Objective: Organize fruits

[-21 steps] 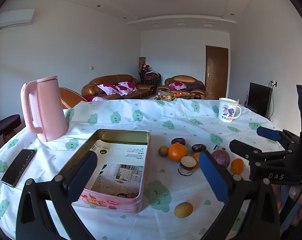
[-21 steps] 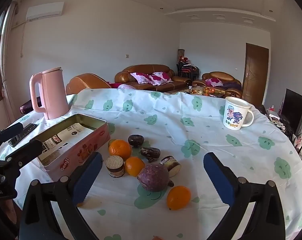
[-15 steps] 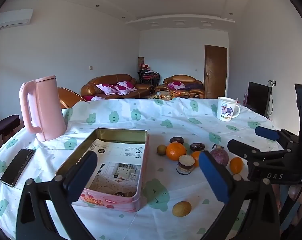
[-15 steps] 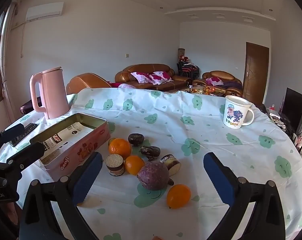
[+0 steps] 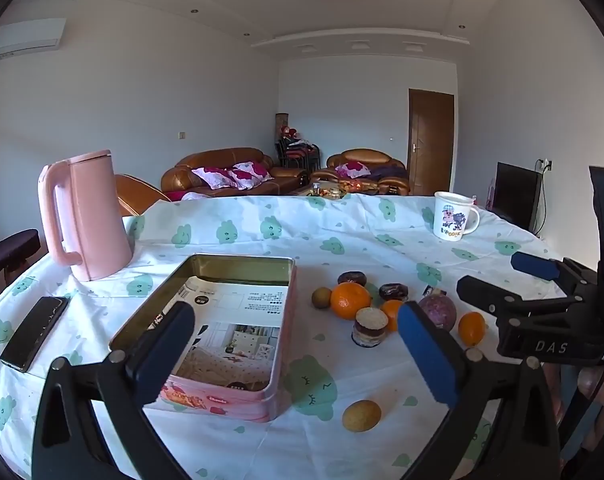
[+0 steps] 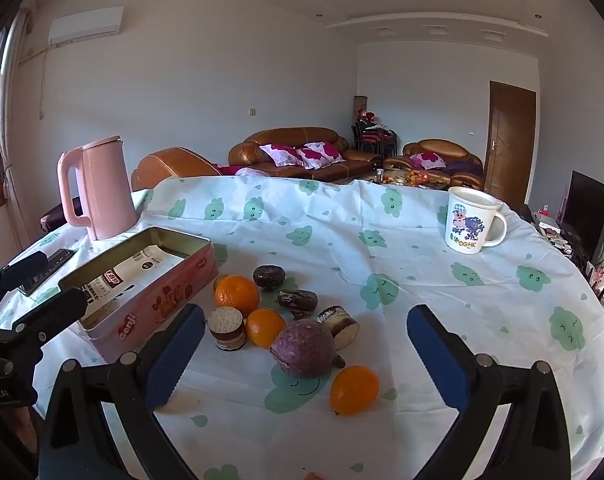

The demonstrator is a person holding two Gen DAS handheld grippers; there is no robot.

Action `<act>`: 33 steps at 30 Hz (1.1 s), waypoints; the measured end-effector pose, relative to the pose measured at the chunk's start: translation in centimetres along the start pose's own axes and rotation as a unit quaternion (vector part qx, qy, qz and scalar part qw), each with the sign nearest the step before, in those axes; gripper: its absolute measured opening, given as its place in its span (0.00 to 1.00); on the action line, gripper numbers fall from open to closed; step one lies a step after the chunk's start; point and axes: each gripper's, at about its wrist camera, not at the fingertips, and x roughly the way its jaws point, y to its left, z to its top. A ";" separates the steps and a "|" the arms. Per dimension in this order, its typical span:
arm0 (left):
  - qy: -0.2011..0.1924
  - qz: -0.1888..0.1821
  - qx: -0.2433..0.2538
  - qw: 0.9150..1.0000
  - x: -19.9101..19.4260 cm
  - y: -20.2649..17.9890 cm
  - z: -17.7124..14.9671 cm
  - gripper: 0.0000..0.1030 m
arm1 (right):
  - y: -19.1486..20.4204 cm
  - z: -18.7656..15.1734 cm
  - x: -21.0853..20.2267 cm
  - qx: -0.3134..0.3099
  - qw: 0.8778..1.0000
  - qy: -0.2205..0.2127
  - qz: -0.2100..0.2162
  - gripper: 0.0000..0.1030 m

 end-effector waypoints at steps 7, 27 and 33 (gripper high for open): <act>0.002 -0.002 0.004 1.000 0.3 -0.6 -0.3 1.00 | -0.1 0.1 -0.2 0.001 1.000 0.000 0.000 0.99; 0.000 -0.003 0.003 1.000 0.4 -0.7 -0.4 1.00 | -0.2 -0.3 -0.3 0.002 1.000 0.000 0.002 0.99; 0.000 -0.003 0.004 1.000 0.4 -0.8 -0.6 1.00 | 0.1 -0.2 -0.3 0.002 1.000 0.002 0.003 0.99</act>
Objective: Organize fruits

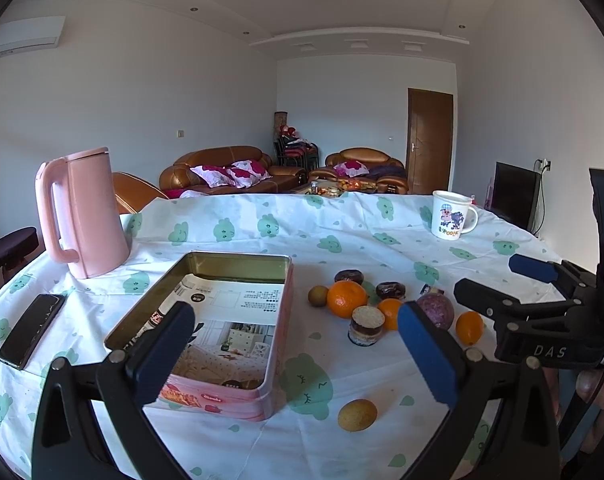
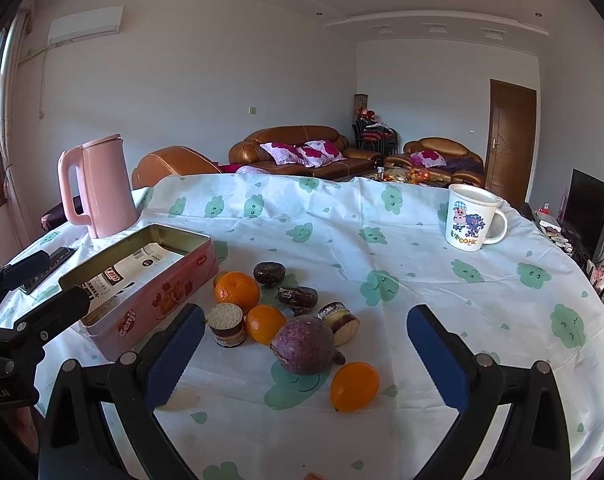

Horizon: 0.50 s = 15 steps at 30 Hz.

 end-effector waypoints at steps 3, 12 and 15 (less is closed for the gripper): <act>0.000 -0.001 0.000 1.000 0.0 0.0 -0.1 1.00 | 0.1 -0.1 0.0 0.001 1.000 0.001 0.000 0.99; 0.001 -0.001 -0.001 1.000 0.0 -0.1 -0.1 1.00 | 0.1 -0.3 0.3 0.001 1.000 0.003 0.000 0.99; 0.001 -0.001 -0.001 1.000 0.0 -0.1 -0.1 1.00 | 0.0 -0.3 0.2 0.001 1.000 0.004 0.000 0.99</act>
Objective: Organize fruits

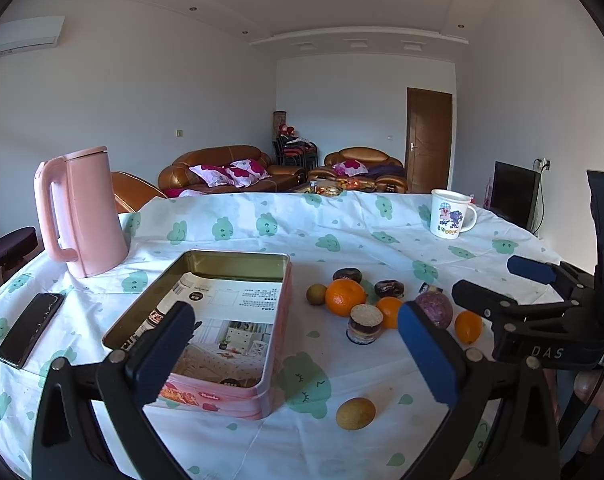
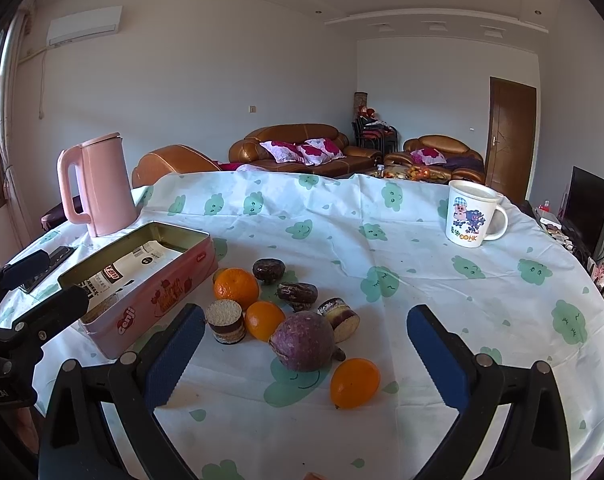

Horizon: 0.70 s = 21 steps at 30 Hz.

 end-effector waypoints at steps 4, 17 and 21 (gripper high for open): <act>0.000 0.000 0.000 1.000 0.0 0.0 0.0 1.00 | 0.0 0.0 0.0 0.001 1.000 -0.001 0.000 0.99; 0.003 -0.004 0.000 1.000 0.2 -0.7 -0.6 1.00 | -0.3 -0.4 0.2 0.002 1.000 0.003 -0.001 0.99; 0.007 -0.009 0.003 1.000 0.4 -1.1 -0.9 1.00 | -0.5 -0.5 0.4 0.001 1.000 0.008 -0.003 0.99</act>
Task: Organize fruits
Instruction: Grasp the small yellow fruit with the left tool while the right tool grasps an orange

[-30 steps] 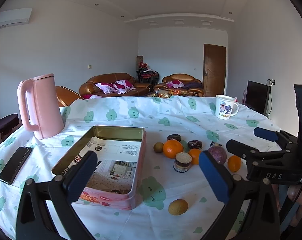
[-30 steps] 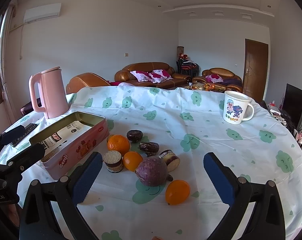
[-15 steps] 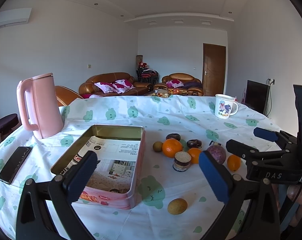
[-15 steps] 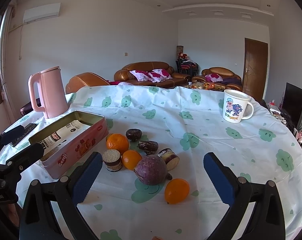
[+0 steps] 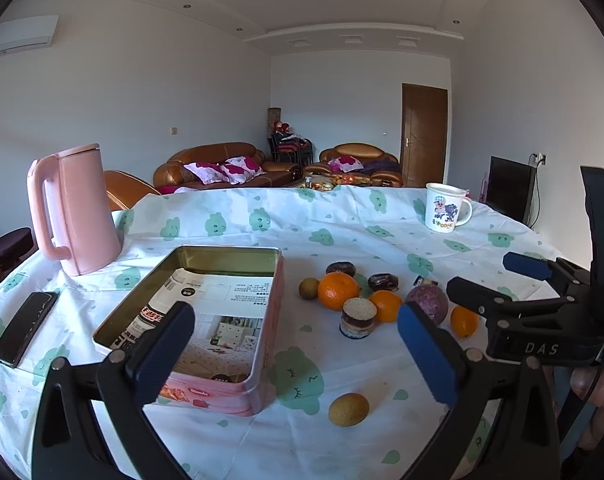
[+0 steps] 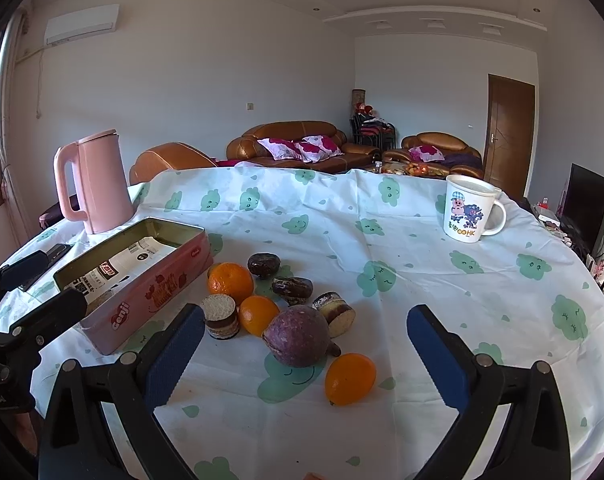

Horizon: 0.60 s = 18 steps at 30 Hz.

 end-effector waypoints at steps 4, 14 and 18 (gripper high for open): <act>0.011 -0.009 0.004 1.000 0.4 -0.4 -0.5 1.00 | -0.5 -0.5 0.3 0.001 1.000 0.005 -0.006 0.99; 0.060 -0.067 0.038 0.995 2.2 -2.9 -2.5 0.79 | -3.2 -3.0 1.7 0.010 0.999 0.041 -0.017 0.95; 0.078 -0.079 0.039 0.993 2.9 -3.3 -2.9 0.69 | -3.3 -3.4 2.6 0.014 0.998 0.067 0.007 0.69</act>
